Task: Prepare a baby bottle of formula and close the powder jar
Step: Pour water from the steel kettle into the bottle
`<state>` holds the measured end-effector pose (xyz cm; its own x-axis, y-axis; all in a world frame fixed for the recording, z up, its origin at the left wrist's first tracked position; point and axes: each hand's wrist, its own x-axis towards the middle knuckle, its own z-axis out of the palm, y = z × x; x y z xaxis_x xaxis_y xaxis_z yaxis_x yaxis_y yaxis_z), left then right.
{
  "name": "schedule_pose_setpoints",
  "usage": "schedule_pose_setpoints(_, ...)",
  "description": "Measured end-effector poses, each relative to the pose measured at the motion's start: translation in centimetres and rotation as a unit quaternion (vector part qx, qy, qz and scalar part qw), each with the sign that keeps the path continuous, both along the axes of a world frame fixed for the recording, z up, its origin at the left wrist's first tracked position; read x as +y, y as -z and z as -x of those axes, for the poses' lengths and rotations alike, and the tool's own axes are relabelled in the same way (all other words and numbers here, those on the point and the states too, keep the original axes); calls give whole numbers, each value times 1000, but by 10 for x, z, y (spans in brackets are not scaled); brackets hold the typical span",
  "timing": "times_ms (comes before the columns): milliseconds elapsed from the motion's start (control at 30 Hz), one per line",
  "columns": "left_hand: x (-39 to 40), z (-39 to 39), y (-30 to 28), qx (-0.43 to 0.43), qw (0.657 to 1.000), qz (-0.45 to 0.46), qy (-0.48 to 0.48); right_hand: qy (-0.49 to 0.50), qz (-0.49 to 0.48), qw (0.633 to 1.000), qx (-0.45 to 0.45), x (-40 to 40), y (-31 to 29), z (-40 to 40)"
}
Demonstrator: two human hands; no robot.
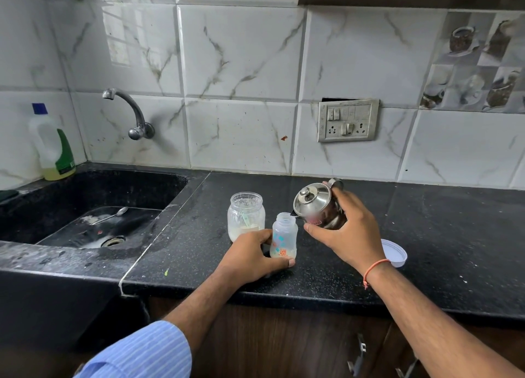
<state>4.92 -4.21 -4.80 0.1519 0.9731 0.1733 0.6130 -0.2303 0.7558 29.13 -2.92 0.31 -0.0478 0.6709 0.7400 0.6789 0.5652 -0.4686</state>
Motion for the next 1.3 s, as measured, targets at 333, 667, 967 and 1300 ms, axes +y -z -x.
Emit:
schedule_pose_setpoints(333,-1,0,0,8,1000,-13,-3,21,-2,999,-31,2,-3,1)
schedule_pose_setpoints(667,-2,-1,-3,16,1000,-14,0,29,-12,997,-66,0,-9,0)
schedule_pose_setpoints(967,-2,0,-3,19,1000,-14,4,42,-10,996,-74,-3,-10,0)
schedule_pose_setpoints(1300,-2,-1,-3,6,1000,-23,11,46,-18,996,-78,-4,-10,0)
